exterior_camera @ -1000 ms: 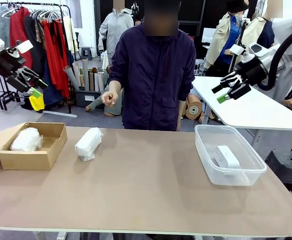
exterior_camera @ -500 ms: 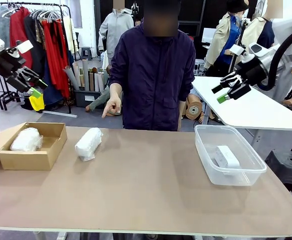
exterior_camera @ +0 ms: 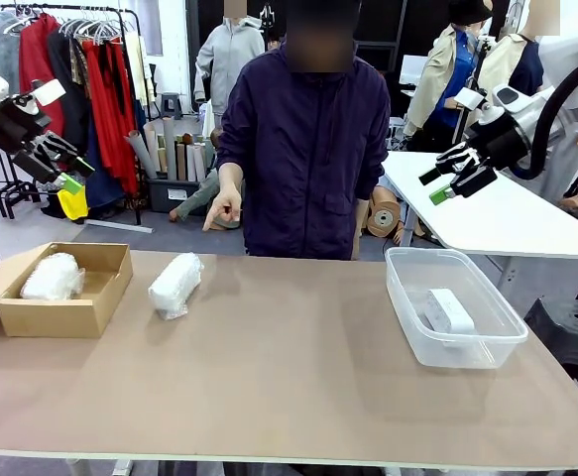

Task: Separate and place wrapped and unwrapped clocks.
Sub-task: Pick up the Digital clock indicated by the person.

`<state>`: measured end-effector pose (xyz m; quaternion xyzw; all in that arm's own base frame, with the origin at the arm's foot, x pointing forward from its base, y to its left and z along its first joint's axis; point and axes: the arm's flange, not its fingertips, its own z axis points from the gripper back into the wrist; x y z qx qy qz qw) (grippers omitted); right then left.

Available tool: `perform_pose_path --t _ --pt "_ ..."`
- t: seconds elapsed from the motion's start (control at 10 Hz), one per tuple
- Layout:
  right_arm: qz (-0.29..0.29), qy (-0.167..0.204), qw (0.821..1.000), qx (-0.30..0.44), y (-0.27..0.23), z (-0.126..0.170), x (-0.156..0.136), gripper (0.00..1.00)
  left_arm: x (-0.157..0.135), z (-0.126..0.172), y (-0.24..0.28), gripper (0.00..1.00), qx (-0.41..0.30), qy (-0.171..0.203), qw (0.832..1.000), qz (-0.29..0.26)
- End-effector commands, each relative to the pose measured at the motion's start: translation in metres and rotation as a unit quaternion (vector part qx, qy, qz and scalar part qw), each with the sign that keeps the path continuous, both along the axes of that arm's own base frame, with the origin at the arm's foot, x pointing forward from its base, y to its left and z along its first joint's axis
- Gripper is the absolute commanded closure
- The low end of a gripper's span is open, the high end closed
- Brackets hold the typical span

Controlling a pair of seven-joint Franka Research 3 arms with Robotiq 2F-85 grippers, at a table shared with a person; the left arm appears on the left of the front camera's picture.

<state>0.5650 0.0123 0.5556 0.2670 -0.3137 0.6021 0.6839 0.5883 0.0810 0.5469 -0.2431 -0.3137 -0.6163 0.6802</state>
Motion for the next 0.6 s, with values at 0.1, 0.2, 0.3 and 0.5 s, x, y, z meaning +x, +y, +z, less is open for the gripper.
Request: perform_pose_path --t 0.1,0.2,0.3,0.5 --pt "0.002 -0.001 1.0 -0.001 0.0009 0.001 -0.001 0.0 -0.0005 0.0031 0.0008 0.0 -0.002 0.0 1.0 -0.004" --pt "0.002 -0.001 1.0 -0.001 0.0009 0.001 -0.001 0.0 -0.0005 0.0031 0.0008 0.0 -0.002 0.0 1.0 -0.004" --pt "0.002 -0.001 1.0 -0.001 0.0009 0.001 -0.001 0.0 -0.0005 0.0031 0.0008 0.0 -0.002 0.0 1.0 -0.004" --pt "0.002 -0.001 1.0 -0.001 0.0009 0.001 -0.001 0.0 -0.0005 0.0031 0.0008 0.0 -0.002 0.0 1.0 -0.004"
